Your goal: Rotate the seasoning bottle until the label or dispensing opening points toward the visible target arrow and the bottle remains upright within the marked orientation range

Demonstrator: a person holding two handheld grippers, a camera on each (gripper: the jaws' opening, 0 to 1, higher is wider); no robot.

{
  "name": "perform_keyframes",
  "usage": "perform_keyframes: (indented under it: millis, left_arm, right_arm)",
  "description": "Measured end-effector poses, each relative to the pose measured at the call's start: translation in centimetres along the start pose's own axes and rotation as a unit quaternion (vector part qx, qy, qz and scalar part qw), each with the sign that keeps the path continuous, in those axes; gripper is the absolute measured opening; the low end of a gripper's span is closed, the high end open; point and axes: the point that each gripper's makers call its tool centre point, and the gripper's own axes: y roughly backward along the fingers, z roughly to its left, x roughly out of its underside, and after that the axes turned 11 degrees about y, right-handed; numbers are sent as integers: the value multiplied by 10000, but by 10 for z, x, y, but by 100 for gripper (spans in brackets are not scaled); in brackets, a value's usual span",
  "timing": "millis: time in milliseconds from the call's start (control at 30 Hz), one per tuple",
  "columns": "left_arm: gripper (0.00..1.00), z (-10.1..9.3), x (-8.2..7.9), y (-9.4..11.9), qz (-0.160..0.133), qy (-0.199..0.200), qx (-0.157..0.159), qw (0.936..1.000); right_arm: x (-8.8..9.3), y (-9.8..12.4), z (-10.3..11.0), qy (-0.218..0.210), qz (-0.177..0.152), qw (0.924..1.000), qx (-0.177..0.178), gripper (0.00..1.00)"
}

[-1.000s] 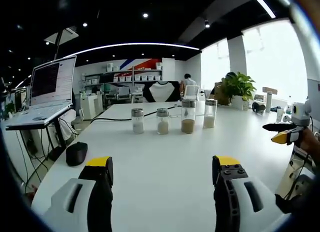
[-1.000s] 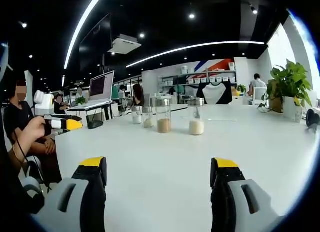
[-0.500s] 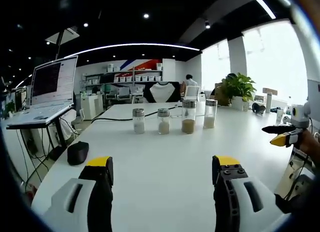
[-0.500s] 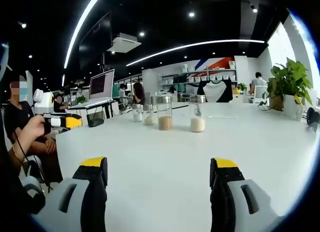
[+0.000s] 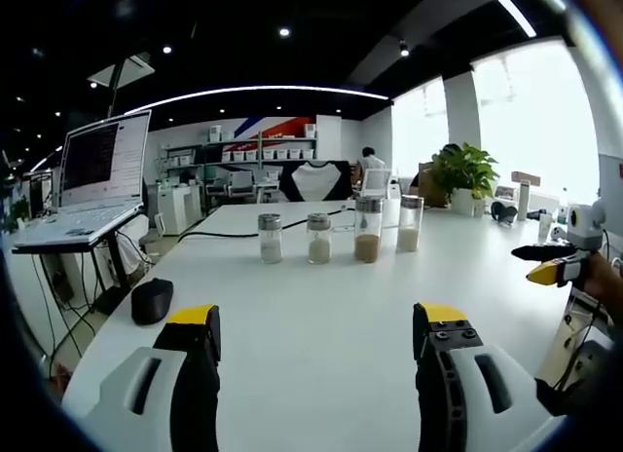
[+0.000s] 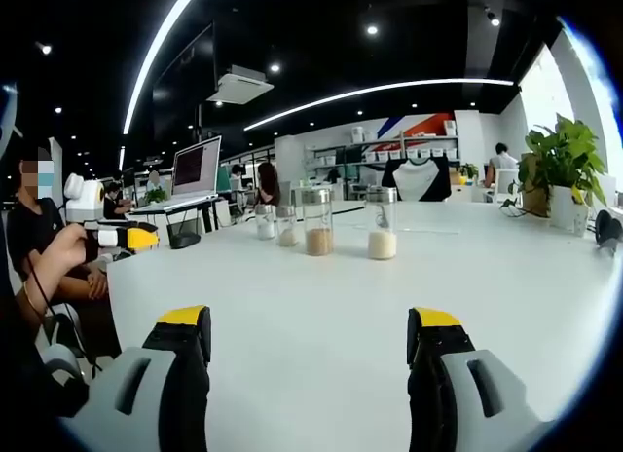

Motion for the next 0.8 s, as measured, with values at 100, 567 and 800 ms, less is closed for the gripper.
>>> perform_keyframes:
  millis: [100,567,800]
  left_arm:
    - [86,1,0,0,5,-18,-23,10000]
    - [86,-5,-13,-10,-17,-260,47,9996]
    - [85,-2,-23,-17,-81,-414,32,9991]
  right_arm:
    - [0,0,0,-5,-1,10000,-5,84]
    - [0,3,-2,31,-4,10000,-19,84]
    - [-3,5,-4,41,-30,10000,17,83]
